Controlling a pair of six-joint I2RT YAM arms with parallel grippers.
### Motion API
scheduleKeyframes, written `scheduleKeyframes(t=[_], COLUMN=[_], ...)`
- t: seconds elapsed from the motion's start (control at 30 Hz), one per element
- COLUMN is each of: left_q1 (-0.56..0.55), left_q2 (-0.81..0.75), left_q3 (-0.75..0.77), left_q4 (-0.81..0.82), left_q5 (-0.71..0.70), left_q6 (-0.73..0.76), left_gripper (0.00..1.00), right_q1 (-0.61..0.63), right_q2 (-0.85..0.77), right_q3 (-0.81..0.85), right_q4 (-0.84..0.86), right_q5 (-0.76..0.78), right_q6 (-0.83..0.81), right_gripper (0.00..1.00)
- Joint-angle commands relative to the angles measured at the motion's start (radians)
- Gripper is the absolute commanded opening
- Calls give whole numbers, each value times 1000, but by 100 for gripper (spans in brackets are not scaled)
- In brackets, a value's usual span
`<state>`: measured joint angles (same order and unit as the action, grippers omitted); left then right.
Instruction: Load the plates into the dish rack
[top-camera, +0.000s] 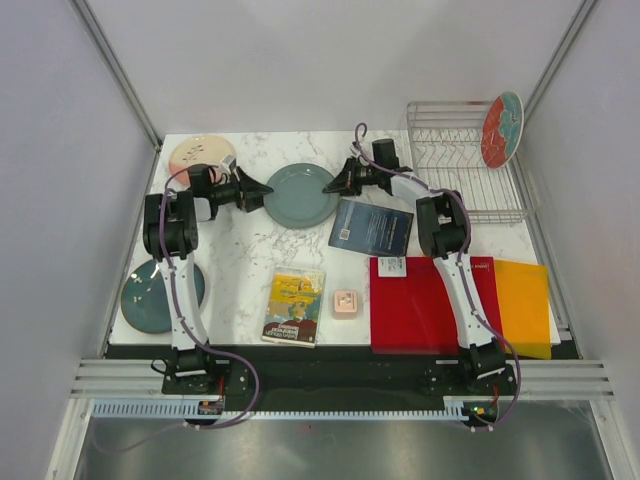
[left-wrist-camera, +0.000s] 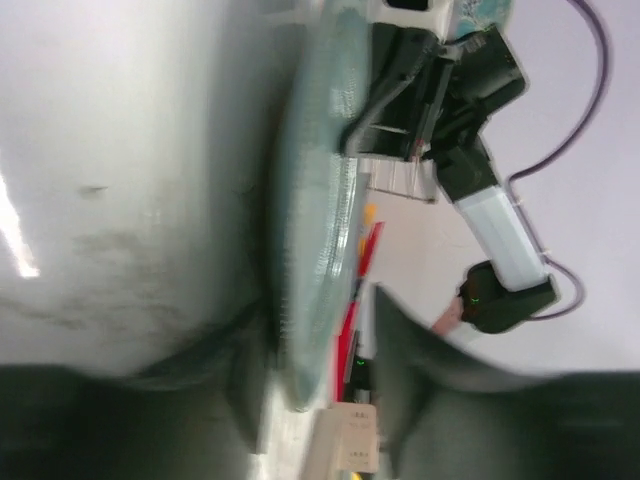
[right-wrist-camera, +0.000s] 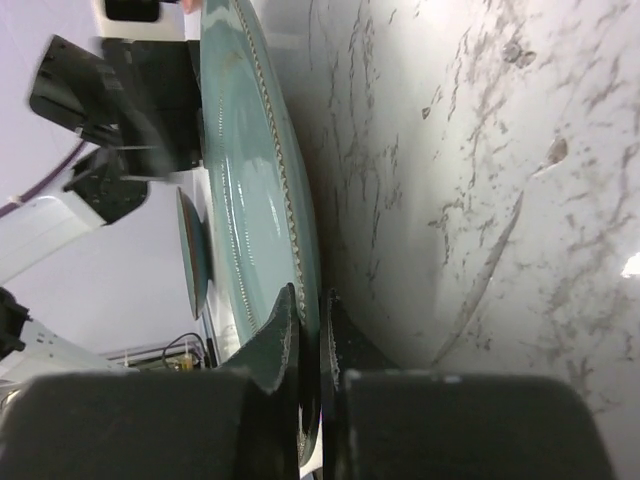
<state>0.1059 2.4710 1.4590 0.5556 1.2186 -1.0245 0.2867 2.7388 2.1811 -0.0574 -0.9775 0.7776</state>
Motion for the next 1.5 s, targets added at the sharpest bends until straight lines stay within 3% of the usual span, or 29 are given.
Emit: scheduleKeyframes(t=[0.0,0.07,0.2,0.37,0.47,0.77,0.9,1.03,1.23,1.47], left_q1=[-8,1,29,35,35,20,-49,-94,-138,-152], left_q2=[-105,-171,-288,-395,-441,-484,-537,-596,-661,-705], left_q3=[27,26,17,44,41,31,43,6,-49,-107], left_q4=[-190,-293,-368,-622,-689,-704,-793,-818,-818,-813], left_q5=[1,-10,-43,-149,-217,-297,-523,-712,-696,-691], left_q6=[188,253,319,507,582,671,808,866,811,824], left_gripper=[79,99,100,100,100,100,100,100,100,100], right_q1=[58,57,54,36,-3,-193,-267,-282,-333,-411], right_q2=[-48,-79,-178,-318,-451,-711,-758,-797,-748,-703], right_q3=[126,150,226,319,318,229,220,144,161,161], right_q4=[-24,-45,-122,-333,-401,-499,-506,-430,-423,-409], right_q5=[29,65,160,410,517,638,891,1037,1197,1251], right_q6=[-69,-122,-236,-448,-547,-675,-744,-853,-914,-971], right_gripper=[0,0,0,0,0,0,0,0,0,0])
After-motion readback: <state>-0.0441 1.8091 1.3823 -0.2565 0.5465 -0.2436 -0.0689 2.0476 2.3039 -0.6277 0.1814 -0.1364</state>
